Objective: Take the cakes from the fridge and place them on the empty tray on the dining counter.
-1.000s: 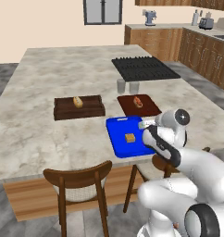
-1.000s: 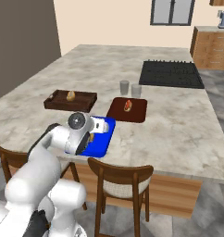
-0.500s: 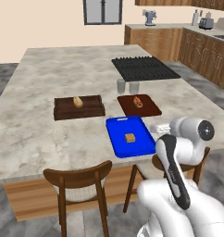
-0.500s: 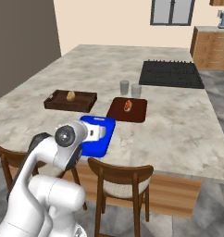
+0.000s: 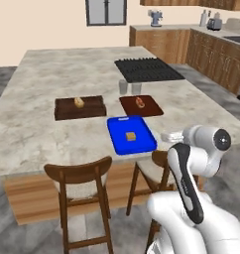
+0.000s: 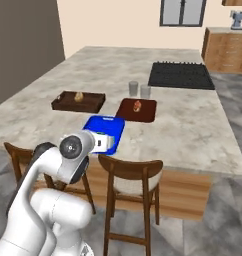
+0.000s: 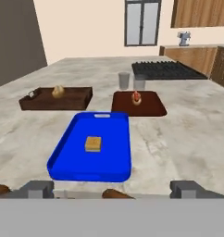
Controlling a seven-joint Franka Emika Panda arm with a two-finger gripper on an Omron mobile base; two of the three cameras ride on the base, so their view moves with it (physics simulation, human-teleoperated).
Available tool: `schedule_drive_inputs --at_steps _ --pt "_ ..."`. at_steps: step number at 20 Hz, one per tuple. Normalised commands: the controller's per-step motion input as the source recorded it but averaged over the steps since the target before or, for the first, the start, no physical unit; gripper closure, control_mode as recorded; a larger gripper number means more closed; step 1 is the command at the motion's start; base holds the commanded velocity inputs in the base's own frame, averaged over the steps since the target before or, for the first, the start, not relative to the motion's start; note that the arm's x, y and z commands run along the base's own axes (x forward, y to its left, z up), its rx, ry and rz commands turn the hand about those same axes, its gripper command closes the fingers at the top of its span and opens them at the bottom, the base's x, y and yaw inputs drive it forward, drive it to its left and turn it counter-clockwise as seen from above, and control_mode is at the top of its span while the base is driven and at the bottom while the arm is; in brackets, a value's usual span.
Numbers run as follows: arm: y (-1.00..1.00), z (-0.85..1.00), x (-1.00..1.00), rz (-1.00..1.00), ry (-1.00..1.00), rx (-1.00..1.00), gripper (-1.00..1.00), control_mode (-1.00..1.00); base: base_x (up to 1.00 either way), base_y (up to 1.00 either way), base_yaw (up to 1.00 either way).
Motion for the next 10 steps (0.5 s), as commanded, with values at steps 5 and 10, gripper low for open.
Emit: schedule_drive_inputs --at_steps 5,10 --pt "0.0 0.0 0.0 0.0 0.0 0.0 -1.0 1.0 -0.73 -0.82 -0.21" --pt "0.0 0.0 0.0 0.0 0.0 0.0 -1.0 1.0 -0.02 -1.0 -0.27"
